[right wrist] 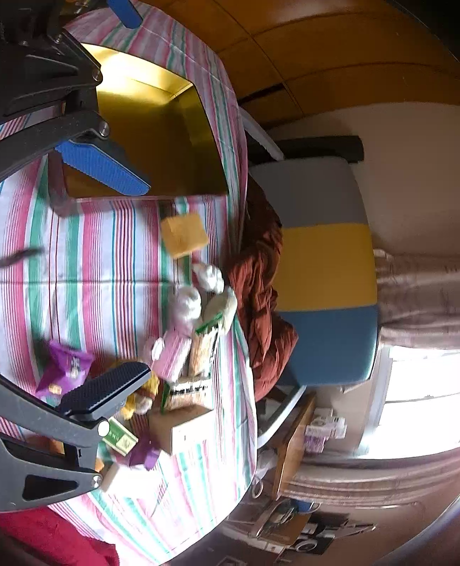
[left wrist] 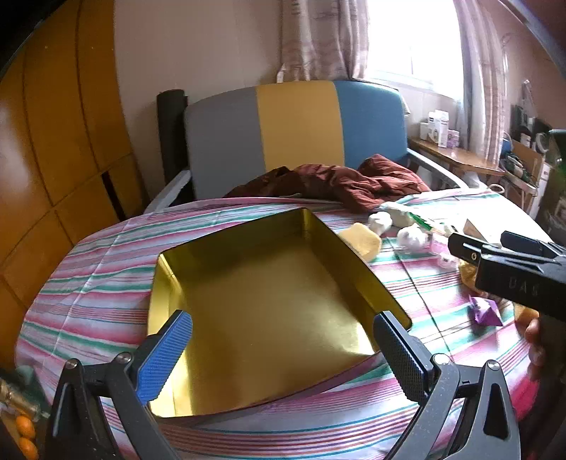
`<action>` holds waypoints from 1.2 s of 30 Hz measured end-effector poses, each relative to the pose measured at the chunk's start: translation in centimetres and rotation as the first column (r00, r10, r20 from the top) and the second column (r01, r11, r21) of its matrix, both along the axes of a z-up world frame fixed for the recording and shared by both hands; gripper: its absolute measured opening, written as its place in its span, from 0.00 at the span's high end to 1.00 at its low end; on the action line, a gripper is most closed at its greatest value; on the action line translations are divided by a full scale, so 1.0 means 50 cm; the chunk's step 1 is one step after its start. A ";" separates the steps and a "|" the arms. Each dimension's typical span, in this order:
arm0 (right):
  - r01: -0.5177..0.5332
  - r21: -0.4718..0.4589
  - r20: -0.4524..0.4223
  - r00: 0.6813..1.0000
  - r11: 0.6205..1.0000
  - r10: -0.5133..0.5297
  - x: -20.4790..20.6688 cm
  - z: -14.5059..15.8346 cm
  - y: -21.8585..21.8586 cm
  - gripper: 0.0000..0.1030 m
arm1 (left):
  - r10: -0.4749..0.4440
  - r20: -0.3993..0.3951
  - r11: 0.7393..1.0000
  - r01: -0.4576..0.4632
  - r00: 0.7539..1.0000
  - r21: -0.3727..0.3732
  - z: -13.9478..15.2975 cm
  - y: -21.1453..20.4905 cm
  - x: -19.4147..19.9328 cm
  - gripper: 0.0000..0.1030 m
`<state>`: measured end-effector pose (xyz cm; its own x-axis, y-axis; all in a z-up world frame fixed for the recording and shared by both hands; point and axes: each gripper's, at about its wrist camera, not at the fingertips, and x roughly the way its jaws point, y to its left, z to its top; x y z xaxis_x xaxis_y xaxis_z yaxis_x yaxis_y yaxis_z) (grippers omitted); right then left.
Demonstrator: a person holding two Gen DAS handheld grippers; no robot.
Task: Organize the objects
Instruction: 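Move both tools from the gold tray toward the scattered items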
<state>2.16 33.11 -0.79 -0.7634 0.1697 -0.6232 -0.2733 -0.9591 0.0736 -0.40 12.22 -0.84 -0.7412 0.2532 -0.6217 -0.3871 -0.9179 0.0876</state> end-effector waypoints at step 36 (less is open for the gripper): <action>0.377 -0.211 0.143 0.924 0.902 -0.354 0.209 0.002 0.397 0.06 | -0.627 0.157 0.777 0.628 0.763 0.048 -0.083 0.399 0.061 0.00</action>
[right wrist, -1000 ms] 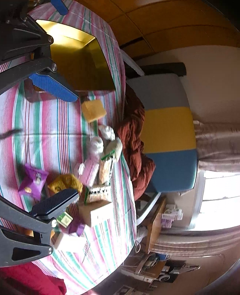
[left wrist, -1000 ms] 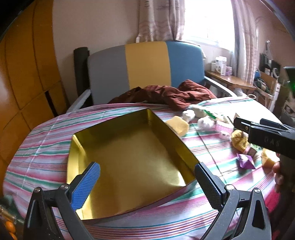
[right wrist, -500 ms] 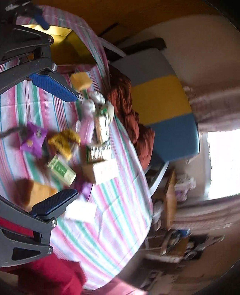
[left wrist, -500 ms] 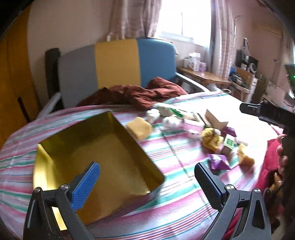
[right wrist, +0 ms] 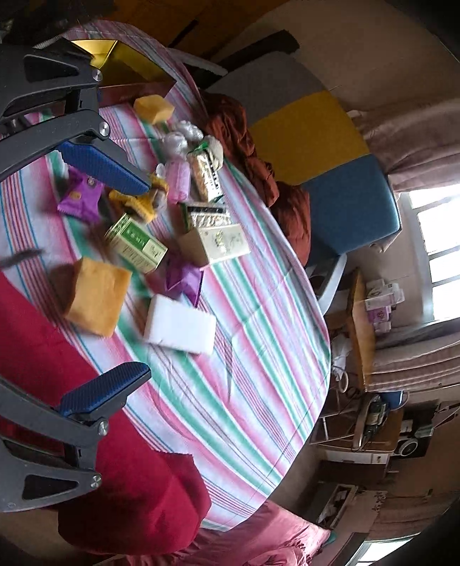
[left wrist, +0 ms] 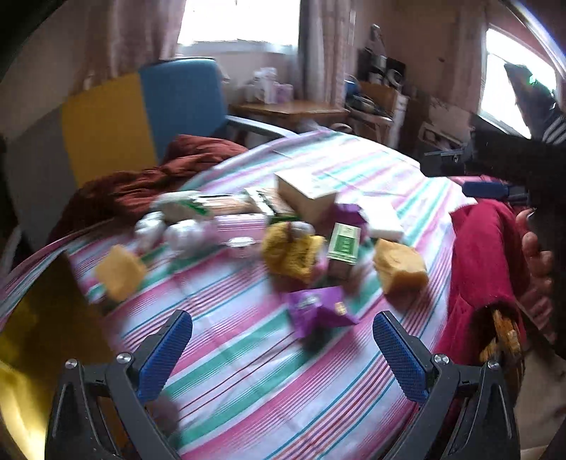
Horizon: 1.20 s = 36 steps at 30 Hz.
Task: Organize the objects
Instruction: 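Move both tools from the gold tray toward the scattered items, then grasp the purple snack bag with left tool while right tool grasps a yellow sponge, then carry both items over the gold tray and open both tools to release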
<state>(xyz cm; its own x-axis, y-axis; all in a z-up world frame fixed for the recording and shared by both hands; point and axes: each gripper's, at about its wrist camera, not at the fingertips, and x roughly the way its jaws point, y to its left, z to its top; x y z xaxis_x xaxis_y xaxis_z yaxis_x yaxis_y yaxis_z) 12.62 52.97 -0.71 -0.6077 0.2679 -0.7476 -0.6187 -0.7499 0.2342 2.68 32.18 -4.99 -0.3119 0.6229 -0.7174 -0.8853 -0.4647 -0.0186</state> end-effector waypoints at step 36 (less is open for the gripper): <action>-0.612 -0.121 0.503 0.641 0.781 0.580 -0.116 -0.162 -0.017 0.46 | -0.311 0.144 0.949 0.316 0.940 -0.014 -0.109 0.066 -0.011 0.39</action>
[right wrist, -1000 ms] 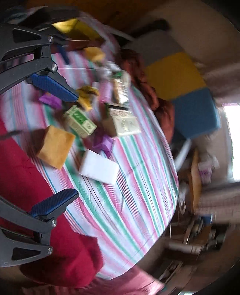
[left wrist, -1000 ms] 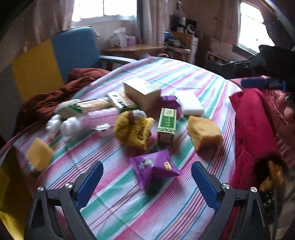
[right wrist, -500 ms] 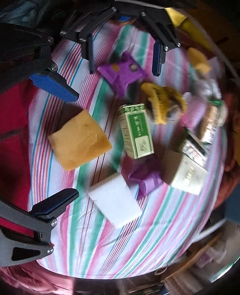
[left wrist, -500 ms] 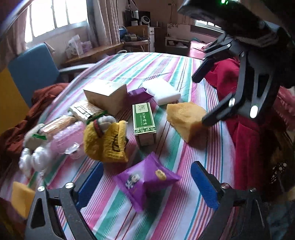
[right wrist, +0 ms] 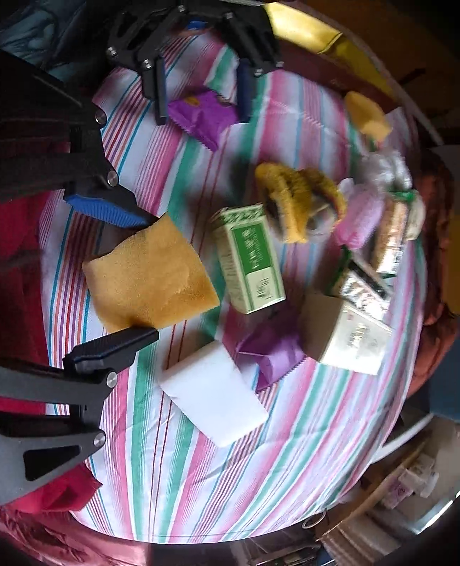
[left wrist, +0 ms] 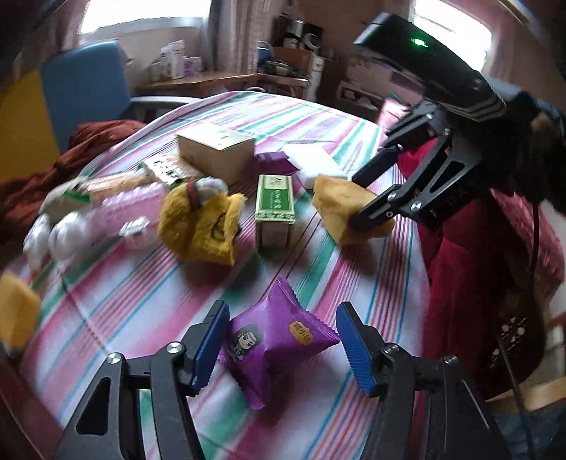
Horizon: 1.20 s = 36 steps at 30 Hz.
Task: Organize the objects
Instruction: 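Carry both items over the gold tray and open both tools to release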
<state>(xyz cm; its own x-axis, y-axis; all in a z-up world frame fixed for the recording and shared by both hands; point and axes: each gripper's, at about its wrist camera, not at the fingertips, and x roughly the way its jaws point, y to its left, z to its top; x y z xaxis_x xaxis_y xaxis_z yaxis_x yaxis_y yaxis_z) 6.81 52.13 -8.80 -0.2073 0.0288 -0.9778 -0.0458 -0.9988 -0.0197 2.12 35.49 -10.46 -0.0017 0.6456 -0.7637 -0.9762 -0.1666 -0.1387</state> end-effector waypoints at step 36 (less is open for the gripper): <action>-0.354 -0.077 -0.423 0.858 0.932 0.291 -0.247 0.143 -0.698 0.27 | 0.912 -0.082 0.409 -0.896 0.401 0.174 0.134 -0.720 -0.149 0.14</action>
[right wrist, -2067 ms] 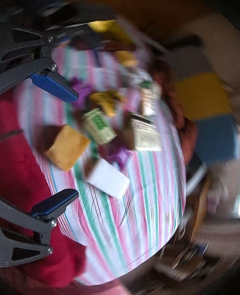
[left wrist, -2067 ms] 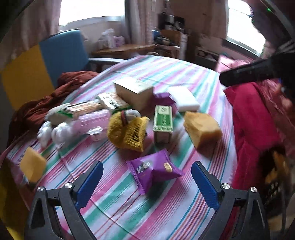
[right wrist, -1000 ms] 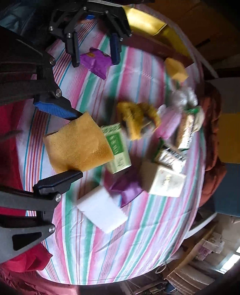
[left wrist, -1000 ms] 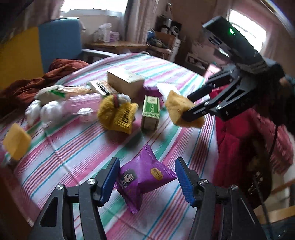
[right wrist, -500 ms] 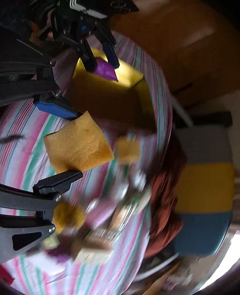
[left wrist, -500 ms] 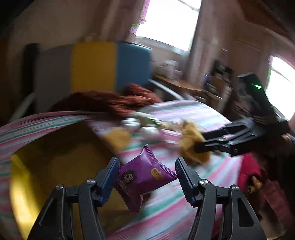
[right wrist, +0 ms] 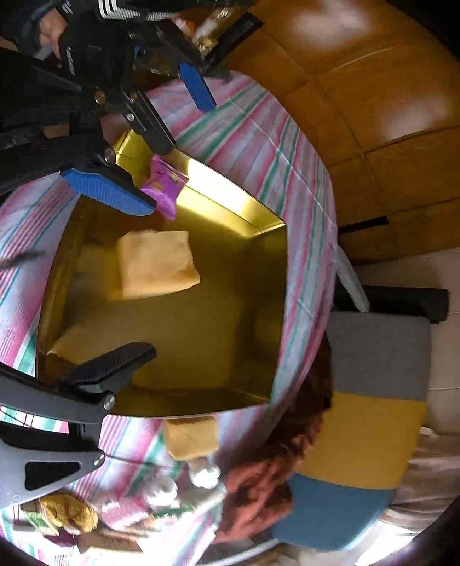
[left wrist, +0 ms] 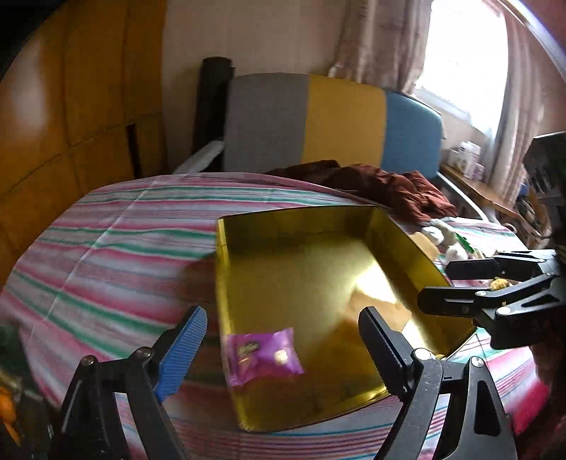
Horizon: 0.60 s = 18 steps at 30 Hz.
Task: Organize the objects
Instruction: 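Carry both items over the gold tray and open both tools to release, then withdraw both tools from the tray toward the remaining items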
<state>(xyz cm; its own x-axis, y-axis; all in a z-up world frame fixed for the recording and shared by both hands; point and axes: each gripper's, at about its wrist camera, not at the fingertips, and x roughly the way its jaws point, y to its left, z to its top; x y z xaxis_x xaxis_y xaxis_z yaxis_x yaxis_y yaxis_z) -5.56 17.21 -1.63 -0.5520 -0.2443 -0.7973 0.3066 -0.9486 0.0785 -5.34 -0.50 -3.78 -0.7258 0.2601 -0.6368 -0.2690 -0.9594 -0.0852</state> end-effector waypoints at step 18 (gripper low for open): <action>0.152 0.110 -0.202 0.971 0.982 -0.128 0.082 0.057 0.002 0.27 | 0.028 -0.023 1.000 -0.028 0.999 0.014 0.044 0.006 0.033 0.09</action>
